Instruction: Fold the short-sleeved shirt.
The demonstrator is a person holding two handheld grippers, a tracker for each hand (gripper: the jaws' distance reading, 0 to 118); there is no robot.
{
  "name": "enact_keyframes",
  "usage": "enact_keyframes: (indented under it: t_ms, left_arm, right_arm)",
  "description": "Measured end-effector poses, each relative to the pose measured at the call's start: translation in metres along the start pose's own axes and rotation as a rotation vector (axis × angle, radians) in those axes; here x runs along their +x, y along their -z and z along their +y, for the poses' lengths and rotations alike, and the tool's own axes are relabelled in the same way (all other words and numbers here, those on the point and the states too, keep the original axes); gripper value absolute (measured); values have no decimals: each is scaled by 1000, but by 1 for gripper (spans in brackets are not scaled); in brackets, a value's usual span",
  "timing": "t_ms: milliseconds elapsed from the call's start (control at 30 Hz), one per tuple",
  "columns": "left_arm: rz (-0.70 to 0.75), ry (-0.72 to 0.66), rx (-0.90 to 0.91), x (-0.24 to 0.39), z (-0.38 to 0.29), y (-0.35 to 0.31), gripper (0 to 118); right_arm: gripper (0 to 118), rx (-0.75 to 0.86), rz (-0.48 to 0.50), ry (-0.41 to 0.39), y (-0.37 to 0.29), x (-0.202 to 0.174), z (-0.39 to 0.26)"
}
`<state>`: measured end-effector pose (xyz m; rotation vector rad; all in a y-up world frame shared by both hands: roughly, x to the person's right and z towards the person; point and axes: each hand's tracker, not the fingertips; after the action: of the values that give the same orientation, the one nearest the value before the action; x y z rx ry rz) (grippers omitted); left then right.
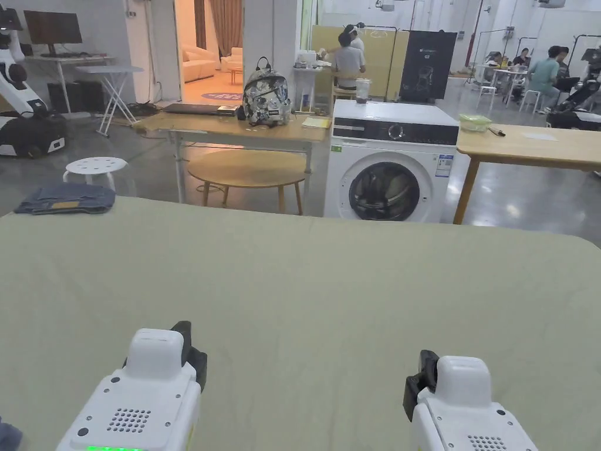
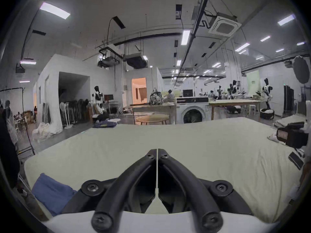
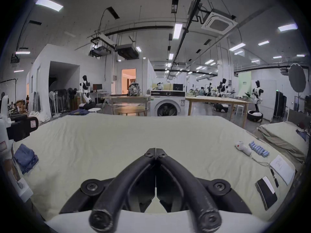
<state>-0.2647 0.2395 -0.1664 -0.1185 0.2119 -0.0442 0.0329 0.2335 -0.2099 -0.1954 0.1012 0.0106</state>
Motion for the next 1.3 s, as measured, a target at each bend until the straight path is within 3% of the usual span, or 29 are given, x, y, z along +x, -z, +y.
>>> enact_keyframes:
  t_ms: [367,400,433,500,567,600,667,733,800,1300]
  left_arm:
    - [11,-4,8,0,5,3,0]
    - [15,-4,14,0,5,3,5]
    - [16,-7,17,0,5,3,9]
    - [18,-8,20,0,5,4,25]
    - [21,-5,15,1,5,5,40]
    - [20,-5,16,1,5,5,51]
    - [18,-7,16,2,5,5,57]
    - [11,-18,25,2,5,5,65]
    - [11,-21,36,4,5,4,66]
    - [5,-12,67,10,13,-2,66]
  right_arm:
    - [0,34,-33,8,3,12,4]
    - [3,32,-37,7,3,12,4]
    - [13,31,-41,5,4,12,3]
    - [47,31,-43,6,3,13,1]
    - [64,31,-34,8,4,14,0]
    - [71,36,-36,4,4,14,0]
    - [73,52,-41,-7,3,13,-1]
    - [80,64,-43,-13,2,13,0]
    - [90,67,-41,-13,2,13,1]
    - [91,85,-48,10,-4,20,3]
